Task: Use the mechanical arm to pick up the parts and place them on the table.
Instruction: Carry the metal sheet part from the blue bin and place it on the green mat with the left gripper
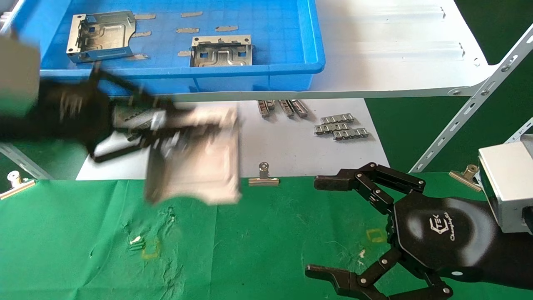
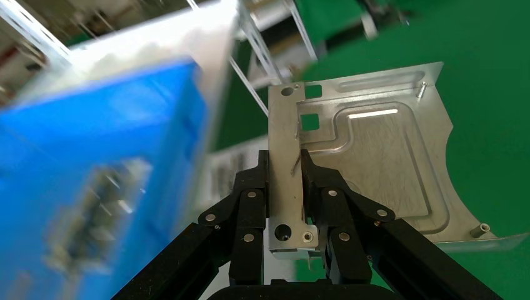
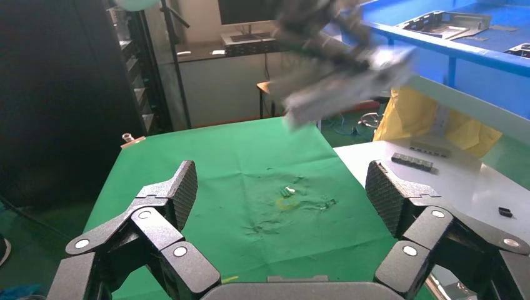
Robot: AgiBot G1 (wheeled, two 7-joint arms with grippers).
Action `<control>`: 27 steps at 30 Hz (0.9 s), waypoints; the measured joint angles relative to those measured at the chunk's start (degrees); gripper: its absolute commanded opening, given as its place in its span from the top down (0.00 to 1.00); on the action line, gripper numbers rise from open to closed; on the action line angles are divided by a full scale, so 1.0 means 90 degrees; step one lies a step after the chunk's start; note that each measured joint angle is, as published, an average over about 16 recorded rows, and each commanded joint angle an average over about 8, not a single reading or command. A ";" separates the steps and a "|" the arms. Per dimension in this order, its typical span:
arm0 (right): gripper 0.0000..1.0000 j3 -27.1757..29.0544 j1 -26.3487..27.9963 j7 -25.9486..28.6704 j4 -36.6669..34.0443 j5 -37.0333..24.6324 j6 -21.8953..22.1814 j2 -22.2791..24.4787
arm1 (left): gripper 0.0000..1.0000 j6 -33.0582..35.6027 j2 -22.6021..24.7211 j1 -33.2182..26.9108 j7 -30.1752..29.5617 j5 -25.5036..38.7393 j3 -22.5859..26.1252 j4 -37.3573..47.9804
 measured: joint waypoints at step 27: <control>0.00 -0.0002 0.0001 -0.0001 0.0000 0.0001 0.0001 0.0001 | 0.13 -0.0727 -0.0018 0.1219 0.2722 0.0678 0.1205 0.1868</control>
